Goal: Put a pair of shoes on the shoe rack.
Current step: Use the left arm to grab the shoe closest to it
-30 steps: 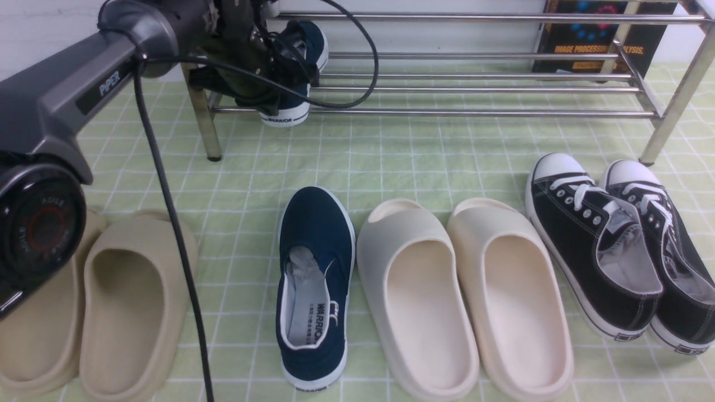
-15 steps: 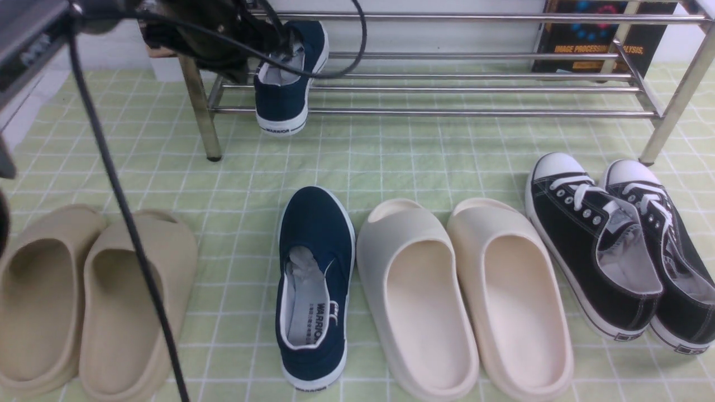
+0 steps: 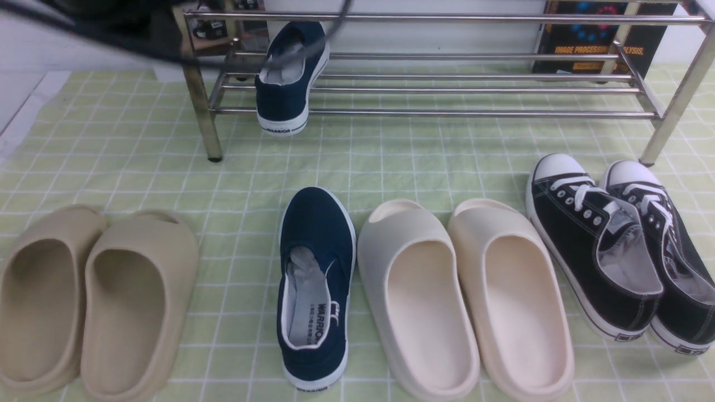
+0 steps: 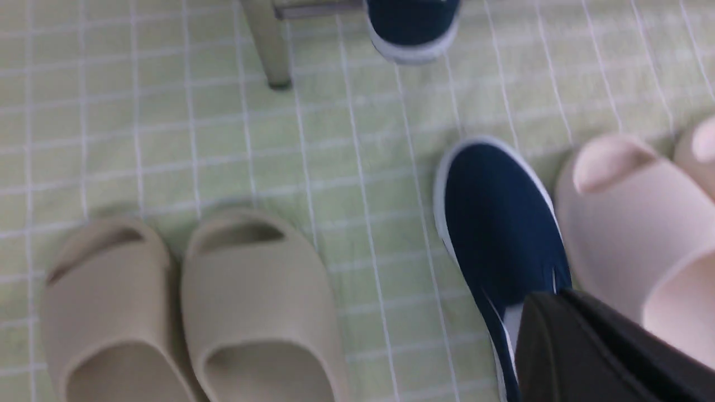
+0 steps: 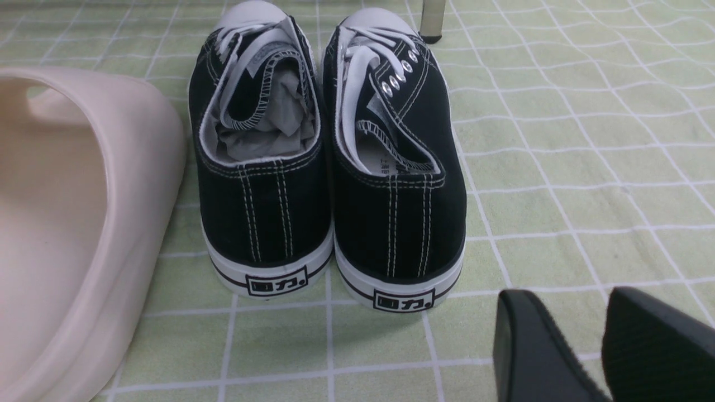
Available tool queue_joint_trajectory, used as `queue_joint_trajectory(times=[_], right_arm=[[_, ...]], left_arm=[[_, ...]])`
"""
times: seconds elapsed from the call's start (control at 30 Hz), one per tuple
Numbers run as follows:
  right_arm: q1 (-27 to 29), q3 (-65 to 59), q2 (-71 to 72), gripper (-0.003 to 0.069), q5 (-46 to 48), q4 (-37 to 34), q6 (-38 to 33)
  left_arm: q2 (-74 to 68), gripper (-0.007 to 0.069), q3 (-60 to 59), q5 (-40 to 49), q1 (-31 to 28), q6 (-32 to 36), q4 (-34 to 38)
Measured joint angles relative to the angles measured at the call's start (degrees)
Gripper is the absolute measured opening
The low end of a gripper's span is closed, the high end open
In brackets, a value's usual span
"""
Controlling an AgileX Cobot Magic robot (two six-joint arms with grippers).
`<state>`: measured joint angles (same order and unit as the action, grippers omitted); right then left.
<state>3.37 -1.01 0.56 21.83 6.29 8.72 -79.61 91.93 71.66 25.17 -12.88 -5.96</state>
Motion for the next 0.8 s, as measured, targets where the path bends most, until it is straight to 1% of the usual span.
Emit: queue_joint_trajectory(times=[0.03, 0.07, 0.13, 0.2, 0.33, 0.37, 0.43, 0.5, 0.53, 0.57, 0.6, 0.63, 0.67, 0.73, 0.8], right_arm=[[0.00, 0.00, 0.00, 0.0239, 0.00, 0.00, 0.00], [0.00, 0.00, 0.00, 0.0239, 0.00, 0.00, 0.00], [0.00, 0.00, 0.00, 0.0239, 0.00, 0.00, 0.00], [0.00, 0.00, 0.00, 0.0239, 0.00, 0.00, 0.00], [0.00, 0.00, 0.00, 0.0239, 0.00, 0.00, 0.00], [0.00, 0.00, 0.00, 0.0239, 0.00, 0.00, 0.00], [0.00, 0.00, 0.00, 0.0239, 0.00, 0.00, 0.00], [0.00, 0.00, 0.00, 0.0239, 0.00, 0.00, 0.00], [0.00, 0.00, 0.00, 0.0239, 0.00, 0.00, 0.00], [0.00, 0.00, 0.00, 0.0239, 0.00, 0.00, 0.00], [0.00, 0.00, 0.00, 0.0239, 0.00, 0.00, 0.00], [0.00, 0.00, 0.00, 0.0239, 0.00, 0.00, 0.00], [0.00, 0.00, 0.00, 0.0239, 0.00, 0.00, 0.00], [0.00, 0.00, 0.00, 0.0239, 0.00, 0.00, 0.00], [0.00, 0.00, 0.00, 0.0239, 0.00, 0.00, 0.00]], left_arm=[[1.53, -0.0013, -3.32, 0.00, 1.60, -1.11, -0.18], [1.90, -0.0013, -4.16, 0.00, 1.98, -1.39, -0.18], [5.64, -0.0013, -14.59, -1.06, 5.96, -4.52, 0.38], [6.40, -0.0013, -20.85, -4.12, 7.57, -5.32, 1.94], [4.67, -0.0013, -30.75, -10.81, 8.09, -6.42, 5.96], [4.30, -0.0013, -31.04, -11.13, 8.09, -6.69, 5.96], [1.59, -0.0006, -33.20, -14.64, 8.09, -8.62, 5.96], [-0.37, 0.0013, -33.61, -16.58, 8.09, -10.12, 5.96], [-1.53, 0.0032, -33.65, -17.73, 8.09, -10.96, 5.96], [-3.07, 0.0072, -33.67, -19.26, 8.09, -11.92, 5.96], [-3.29, 0.0079, -33.67, -19.45, 8.09, -12.08, 5.96], [-4.94, 0.0143, -33.67, -20.93, 8.09, -13.33, 5.96], [-5.73, 0.0181, -33.67, -21.61, 8.09, -14.18, 5.96], [-7.69, 0.0282, -33.67, -22.98, 7.93, -15.86, 5.96], [-9.23, 0.0354, -33.67, -24.29, 7.45, -17.23, 5.96]])
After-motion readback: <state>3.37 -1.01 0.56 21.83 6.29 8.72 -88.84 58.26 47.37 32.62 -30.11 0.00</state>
